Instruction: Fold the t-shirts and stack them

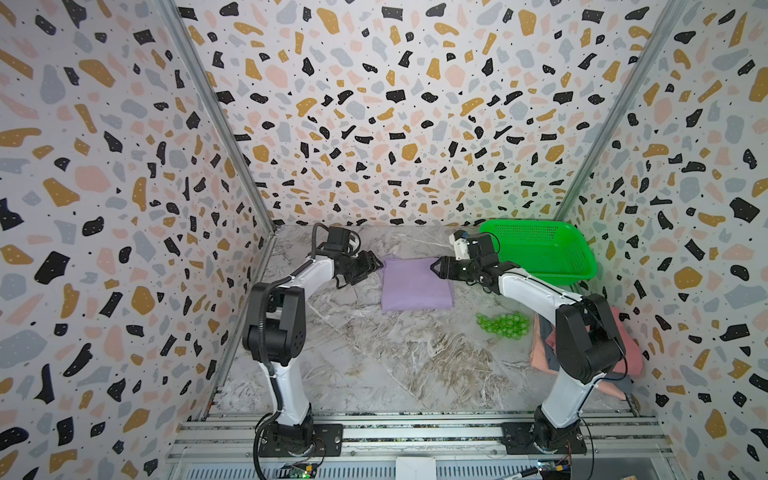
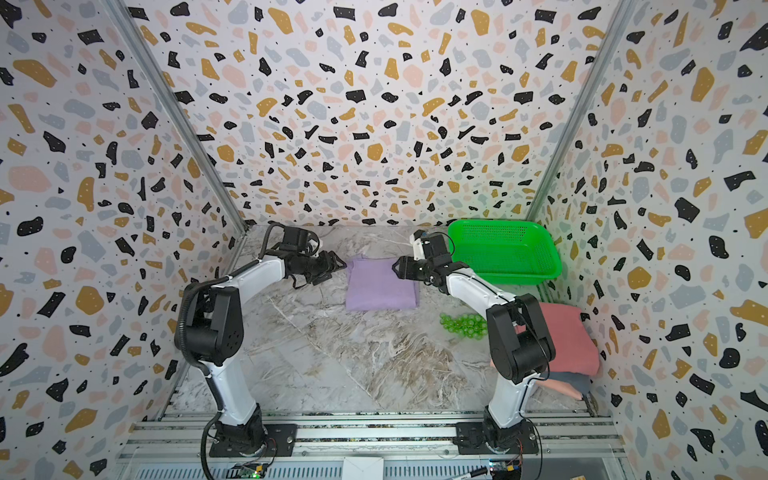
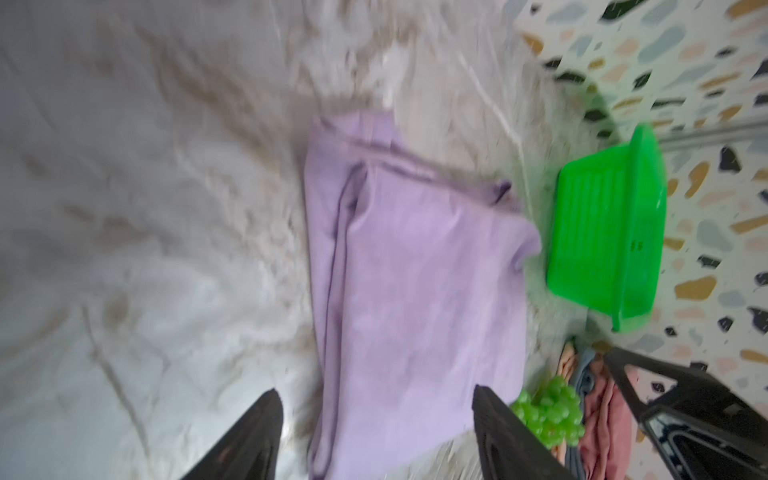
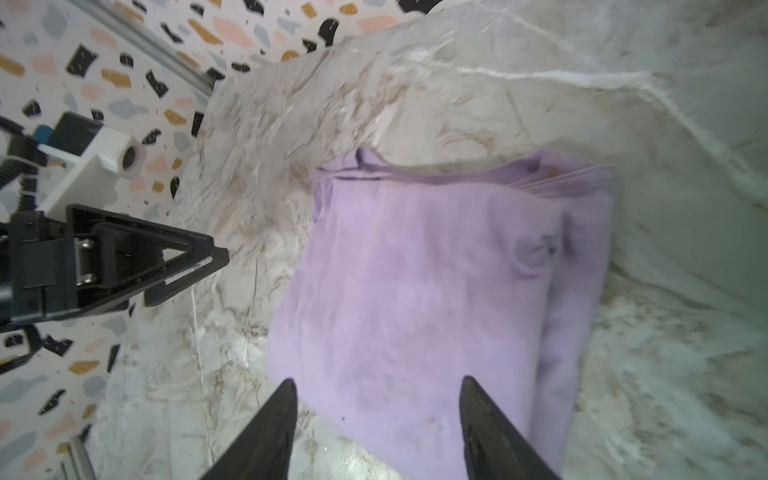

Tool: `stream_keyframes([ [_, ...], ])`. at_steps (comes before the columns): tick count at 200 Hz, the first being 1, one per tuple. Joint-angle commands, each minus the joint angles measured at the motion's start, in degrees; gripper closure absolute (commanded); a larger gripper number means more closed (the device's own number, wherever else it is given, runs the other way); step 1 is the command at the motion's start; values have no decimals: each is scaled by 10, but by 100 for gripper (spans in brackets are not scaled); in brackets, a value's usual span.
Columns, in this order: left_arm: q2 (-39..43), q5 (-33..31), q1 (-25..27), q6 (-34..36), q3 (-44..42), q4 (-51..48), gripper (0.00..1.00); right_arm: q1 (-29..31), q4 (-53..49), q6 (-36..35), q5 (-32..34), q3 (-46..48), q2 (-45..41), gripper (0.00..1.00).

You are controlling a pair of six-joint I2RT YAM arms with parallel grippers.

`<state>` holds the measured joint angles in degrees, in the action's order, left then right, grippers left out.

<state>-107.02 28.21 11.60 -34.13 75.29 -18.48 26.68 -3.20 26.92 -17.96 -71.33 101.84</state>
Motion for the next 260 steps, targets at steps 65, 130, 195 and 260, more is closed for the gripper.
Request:
stream_keyframes([
  [65,-12,25,66,-49,-119,74,31,15,41,34,7,41,74,29],
  [130,-40,74,99,-118,-70,121,91,-50,130,224,-43,194,-115,1],
  [195,-28,100,163,-271,-15,213,100,-50,333,527,-89,416,-236,1],
  [260,-14,108,208,-282,-27,223,100,-57,591,654,-61,462,-107,1],
])
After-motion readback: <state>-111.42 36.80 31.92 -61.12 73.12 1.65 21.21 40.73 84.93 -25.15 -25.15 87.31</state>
